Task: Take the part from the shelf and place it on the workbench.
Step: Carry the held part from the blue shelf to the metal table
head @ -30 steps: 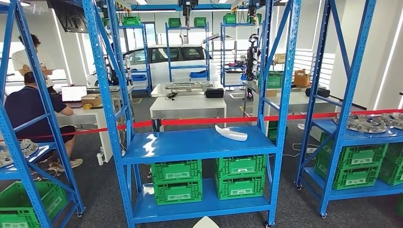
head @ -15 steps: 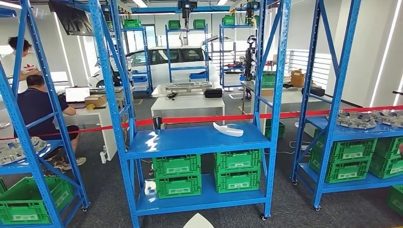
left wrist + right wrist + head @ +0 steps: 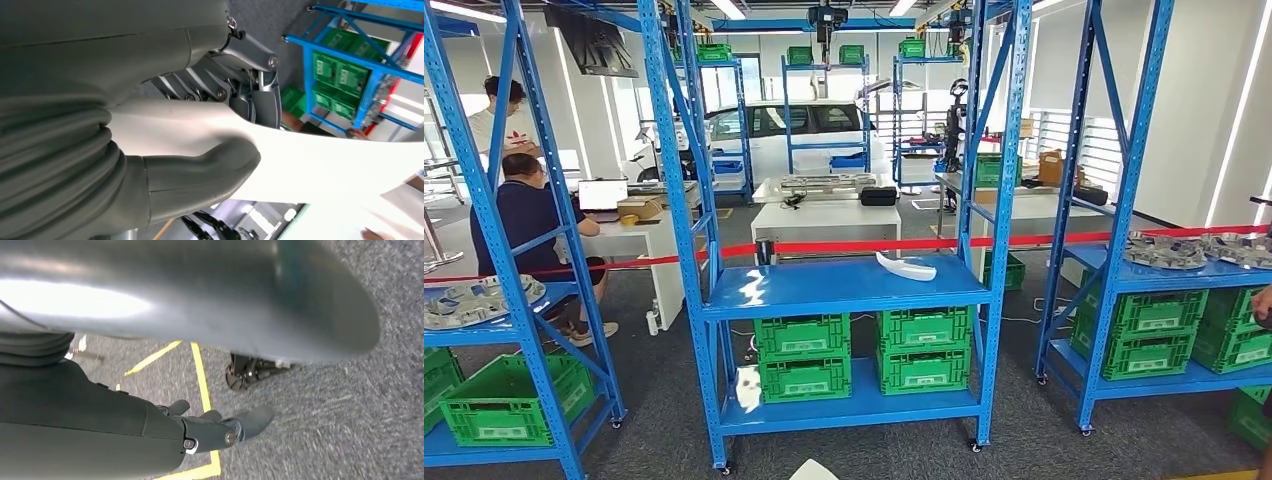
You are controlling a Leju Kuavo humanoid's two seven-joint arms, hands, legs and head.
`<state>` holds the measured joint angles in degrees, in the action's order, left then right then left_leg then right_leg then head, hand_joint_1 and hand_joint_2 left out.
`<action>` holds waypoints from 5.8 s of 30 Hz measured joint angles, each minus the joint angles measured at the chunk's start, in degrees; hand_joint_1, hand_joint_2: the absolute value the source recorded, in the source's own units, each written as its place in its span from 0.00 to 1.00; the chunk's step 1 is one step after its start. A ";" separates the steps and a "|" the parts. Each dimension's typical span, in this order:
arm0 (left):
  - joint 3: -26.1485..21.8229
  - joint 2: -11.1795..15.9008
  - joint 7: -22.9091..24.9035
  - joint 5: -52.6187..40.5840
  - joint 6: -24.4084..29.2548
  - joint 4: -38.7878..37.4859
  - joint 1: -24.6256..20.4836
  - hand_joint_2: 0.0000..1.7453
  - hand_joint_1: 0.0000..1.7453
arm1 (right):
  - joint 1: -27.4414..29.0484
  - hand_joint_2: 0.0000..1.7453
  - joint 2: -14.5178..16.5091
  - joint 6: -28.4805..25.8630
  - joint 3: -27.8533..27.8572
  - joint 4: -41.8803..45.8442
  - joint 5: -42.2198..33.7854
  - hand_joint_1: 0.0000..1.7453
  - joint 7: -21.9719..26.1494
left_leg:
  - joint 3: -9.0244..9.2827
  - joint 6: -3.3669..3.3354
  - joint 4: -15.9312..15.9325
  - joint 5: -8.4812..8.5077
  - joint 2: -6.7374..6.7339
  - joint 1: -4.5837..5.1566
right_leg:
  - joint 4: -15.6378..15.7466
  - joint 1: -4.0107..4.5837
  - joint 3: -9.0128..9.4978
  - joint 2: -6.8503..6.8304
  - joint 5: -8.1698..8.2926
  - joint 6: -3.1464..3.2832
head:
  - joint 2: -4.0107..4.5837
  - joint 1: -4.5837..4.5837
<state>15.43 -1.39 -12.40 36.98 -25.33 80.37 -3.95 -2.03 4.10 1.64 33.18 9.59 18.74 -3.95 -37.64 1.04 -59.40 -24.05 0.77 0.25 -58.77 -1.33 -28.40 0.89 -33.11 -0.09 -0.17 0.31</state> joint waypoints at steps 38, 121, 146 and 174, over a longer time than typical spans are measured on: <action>0.92 10.66 -7.61 1.78 -0.16 2.81 11.68 1.00 1.00 | 0.59 0.00 0.63 -0.46 -6.11 0.01 5.79 0.00 -3.66 | -4.36 2.06 -15.15 -9.76 -0.36 -0.78 | 0.47 0.03 -2.30 -3.73 3.22 1.99 | 0.00 -0.20; -4.84 4.81 -1.02 -3.16 5.76 3.47 7.91 1.00 1.00 | 0.28 0.00 0.55 2.18 -4.72 -0.02 8.95 0.00 1.60 | 4.72 -0.36 0.76 -3.04 6.51 -0.58 | -0.03 2.45 -3.76 3.05 4.63 1.72 | 0.00 -1.00; -5.90 1.87 1.05 -5.31 4.99 5.45 9.58 1.00 1.00 | 0.14 0.00 0.97 1.77 -3.35 -0.02 9.04 0.00 1.38 | 4.22 -1.14 0.75 -2.47 2.53 -1.13 | -15.59 1.02 -9.56 -0.90 -3.22 -0.42 | 0.00 -0.99; -4.83 -1.44 4.55 -7.03 3.58 2.53 2.92 1.00 1.00 | -0.42 0.00 2.37 0.22 0.54 0.00 5.62 0.00 -0.20 | 4.58 -1.65 1.11 -2.49 0.09 -0.89 | -11.56 1.02 -7.73 -1.50 -2.51 -0.65 | 0.00 -0.90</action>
<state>10.61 -2.82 -7.85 29.95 -21.74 82.90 -1.03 -2.45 6.47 1.86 33.72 9.59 24.35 -4.15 -33.06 -0.61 -58.30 -26.54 0.87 -0.64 -70.33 -0.32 -36.13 -0.61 -35.62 -0.75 -0.17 -0.60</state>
